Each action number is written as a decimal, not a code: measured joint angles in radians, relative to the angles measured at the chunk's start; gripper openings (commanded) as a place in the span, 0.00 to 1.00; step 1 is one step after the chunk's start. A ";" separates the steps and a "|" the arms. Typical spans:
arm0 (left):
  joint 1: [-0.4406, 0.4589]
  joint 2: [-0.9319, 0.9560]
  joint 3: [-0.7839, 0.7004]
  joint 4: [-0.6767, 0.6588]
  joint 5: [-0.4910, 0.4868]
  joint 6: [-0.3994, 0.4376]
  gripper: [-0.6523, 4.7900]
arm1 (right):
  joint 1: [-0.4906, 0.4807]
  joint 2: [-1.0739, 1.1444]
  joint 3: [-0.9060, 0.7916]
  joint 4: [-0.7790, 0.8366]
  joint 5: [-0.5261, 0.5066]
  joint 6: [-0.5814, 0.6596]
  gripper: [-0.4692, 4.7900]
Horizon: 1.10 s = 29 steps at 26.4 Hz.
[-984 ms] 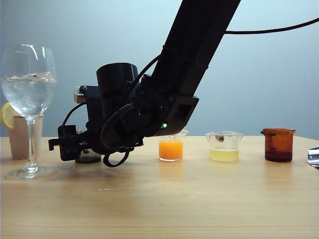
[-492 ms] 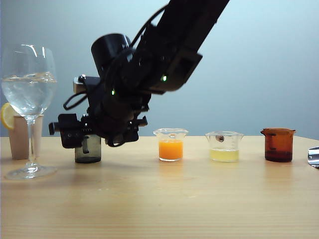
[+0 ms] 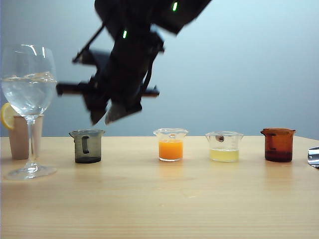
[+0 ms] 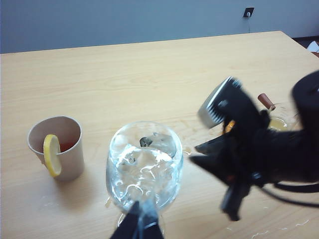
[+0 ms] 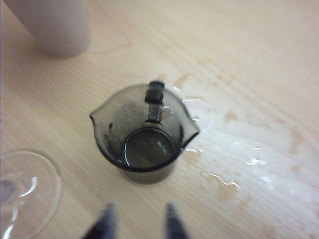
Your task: Pick up the first measuring cup from the left, pour the coconut rum inside into the goblet, and finally put the measuring cup back in its original place.
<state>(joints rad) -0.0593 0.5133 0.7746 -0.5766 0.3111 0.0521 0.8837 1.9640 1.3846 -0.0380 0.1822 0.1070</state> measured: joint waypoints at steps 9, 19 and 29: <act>0.000 -0.010 0.000 0.003 -0.047 -0.005 0.11 | 0.000 -0.292 0.000 -0.246 -0.026 -0.012 0.09; 0.000 -0.248 -0.089 0.006 -0.114 -0.035 0.11 | 0.000 -0.690 -0.028 -0.353 -0.017 -0.179 0.09; 0.000 -0.486 -0.287 0.027 -0.142 -0.065 0.11 | -0.010 -1.037 -0.355 -0.287 0.027 -0.235 0.09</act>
<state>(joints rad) -0.0593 0.0277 0.4873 -0.5495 0.1688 -0.0128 0.8734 0.9268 1.0298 -0.3248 0.2089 -0.1280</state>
